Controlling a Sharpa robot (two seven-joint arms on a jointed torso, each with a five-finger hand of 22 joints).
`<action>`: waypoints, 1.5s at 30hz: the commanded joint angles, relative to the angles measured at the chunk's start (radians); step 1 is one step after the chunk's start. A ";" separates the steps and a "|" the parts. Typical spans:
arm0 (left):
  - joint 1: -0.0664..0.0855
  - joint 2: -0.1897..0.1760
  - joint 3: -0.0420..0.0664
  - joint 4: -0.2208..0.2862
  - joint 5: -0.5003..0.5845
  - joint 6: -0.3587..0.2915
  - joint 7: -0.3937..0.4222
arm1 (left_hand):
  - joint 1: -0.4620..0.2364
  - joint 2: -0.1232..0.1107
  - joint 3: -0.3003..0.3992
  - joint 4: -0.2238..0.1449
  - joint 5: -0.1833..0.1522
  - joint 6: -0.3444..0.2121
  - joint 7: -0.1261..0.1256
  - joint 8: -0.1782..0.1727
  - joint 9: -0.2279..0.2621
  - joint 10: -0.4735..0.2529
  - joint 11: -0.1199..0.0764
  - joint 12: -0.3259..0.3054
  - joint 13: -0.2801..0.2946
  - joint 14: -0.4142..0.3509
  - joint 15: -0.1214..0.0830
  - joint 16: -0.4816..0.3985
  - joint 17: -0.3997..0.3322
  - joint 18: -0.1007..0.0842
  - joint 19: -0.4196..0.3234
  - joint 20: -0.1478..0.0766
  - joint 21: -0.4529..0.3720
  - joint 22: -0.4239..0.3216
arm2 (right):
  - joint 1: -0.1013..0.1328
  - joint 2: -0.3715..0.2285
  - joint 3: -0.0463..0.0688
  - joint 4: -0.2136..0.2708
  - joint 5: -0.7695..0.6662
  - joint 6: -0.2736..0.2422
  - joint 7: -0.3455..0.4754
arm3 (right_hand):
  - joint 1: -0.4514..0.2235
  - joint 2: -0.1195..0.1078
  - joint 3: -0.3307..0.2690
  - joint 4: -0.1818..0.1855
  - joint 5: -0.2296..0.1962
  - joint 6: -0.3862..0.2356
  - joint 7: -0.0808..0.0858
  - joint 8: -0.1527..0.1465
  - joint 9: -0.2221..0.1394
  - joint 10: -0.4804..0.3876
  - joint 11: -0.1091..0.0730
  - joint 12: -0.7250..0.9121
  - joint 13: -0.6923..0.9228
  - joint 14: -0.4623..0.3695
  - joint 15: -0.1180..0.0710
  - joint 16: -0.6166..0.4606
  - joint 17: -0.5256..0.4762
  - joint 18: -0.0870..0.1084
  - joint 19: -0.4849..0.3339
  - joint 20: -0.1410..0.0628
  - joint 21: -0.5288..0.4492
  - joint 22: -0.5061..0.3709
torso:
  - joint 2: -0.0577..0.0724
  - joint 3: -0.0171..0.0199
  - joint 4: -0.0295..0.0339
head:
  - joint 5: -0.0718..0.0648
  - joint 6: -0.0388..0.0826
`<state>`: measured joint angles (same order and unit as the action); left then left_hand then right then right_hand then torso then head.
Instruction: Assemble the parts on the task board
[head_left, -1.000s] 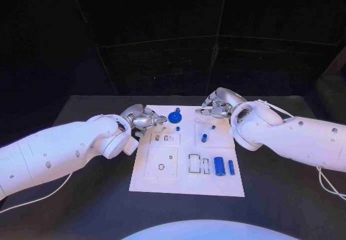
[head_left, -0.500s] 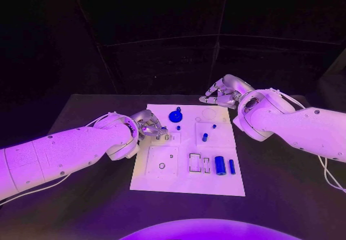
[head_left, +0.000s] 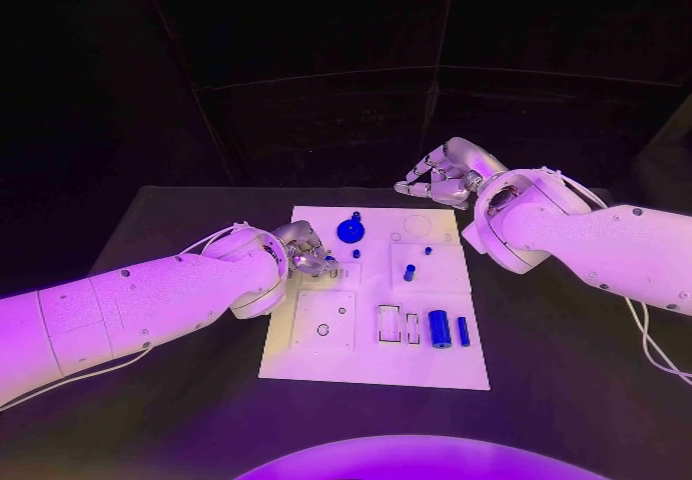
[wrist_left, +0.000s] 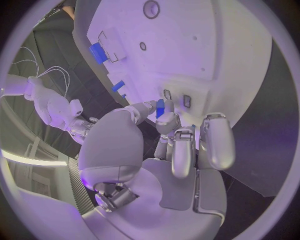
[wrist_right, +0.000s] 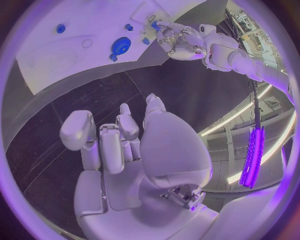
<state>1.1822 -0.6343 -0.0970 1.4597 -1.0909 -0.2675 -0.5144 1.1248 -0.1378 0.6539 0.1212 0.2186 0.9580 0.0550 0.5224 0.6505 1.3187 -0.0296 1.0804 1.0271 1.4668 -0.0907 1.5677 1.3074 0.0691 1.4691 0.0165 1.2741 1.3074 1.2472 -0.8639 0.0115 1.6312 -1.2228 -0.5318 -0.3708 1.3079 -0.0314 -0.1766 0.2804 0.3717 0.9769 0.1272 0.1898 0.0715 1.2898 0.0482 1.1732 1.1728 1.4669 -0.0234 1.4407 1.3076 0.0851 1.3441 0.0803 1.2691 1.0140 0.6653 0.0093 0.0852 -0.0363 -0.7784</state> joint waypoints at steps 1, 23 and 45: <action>0.002 0.007 0.000 -0.005 -0.023 0.006 -0.032 | -0.001 0.008 0.123 -0.123 0.006 0.019 -0.014 0.005 0.001 0.002 -0.003 0.006 0.002 0.104 -0.002 0.003 0.263 -0.001 0.007 0.000 0.005 0.060 | 0.003 0.003 0.001 0.002 0.016 -0.014 0.017 | 0.010 -0.003 -0.007 -0.001 0.004 0.003 0.000 0.006 -0.001 -0.002 -0.004 0.000 -0.001 0.062 -0.008 -0.006 0.068 0.020 -0.001 -0.006 -0.006 -0.001 | 0.000 -0.0010 -0.0004 | -0.002 -0.001; 0.002 0.020 0.000 -0.013 -0.023 0.098 -0.071 | -0.005 0.002 0.124 -0.128 0.005 0.019 -0.014 0.006 0.001 0.002 -0.004 0.004 0.000 0.104 -0.001 0.003 0.263 -0.002 0.008 0.000 0.007 0.062 | 0.003 0.009 0.002 -0.005 0.017 -0.009 0.010 | 0.012 -0.004 -0.009 0.000 0.007 0.000 0.001 0.005 -0.002 -0.006 -0.004 -0.004 -0.005 0.061 -0.008 -0.008 0.065 0.022 -0.005 -0.006 -0.011 -0.008 | 0.000 -0.0007 0.0004 | -0.002 -0.011; 0.002 0.032 -0.006 -0.025 -0.024 0.096 -0.072 | -0.018 -0.003 0.118 -0.126 0.002 0.021 -0.015 0.007 0.002 0.005 -0.003 0.008 0.003 0.104 -0.001 0.003 0.263 -0.002 0.009 0.001 0.009 0.065 | 0.003 0.015 0.002 -0.010 0.017 -0.003 0.005 | 0.012 -0.004 -0.010 0.000 0.008 -0.001 0.001 0.005 -0.002 -0.005 -0.003 -0.002 -0.003 0.062 -0.008 -0.007 0.066 0.021 -0.004 -0.006 -0.010 -0.007 | 0.000 -0.0010 -0.0003 | -0.003 -0.012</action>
<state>1.1853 -0.6037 -0.1010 1.4348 -1.1104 -0.1932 -0.5785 1.1092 -0.1472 0.6597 0.1149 0.2175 0.9615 0.0513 0.5244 0.6528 1.3208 -0.0286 1.0843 1.0284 1.4668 -0.0907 1.5677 1.3074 0.0692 1.4691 0.0165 1.2783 1.3074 1.2482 -0.8501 0.0120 1.6210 -1.2058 -0.5313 -0.3677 1.3118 -0.0353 -0.1823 0.2805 0.3753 0.9768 0.1272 0.1898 0.0706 1.2897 0.0482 1.1732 1.1689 1.4669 -0.0234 1.4369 1.3073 0.1011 1.3403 0.0766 1.2622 1.0072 0.6650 0.0083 0.0858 -0.0393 -0.7898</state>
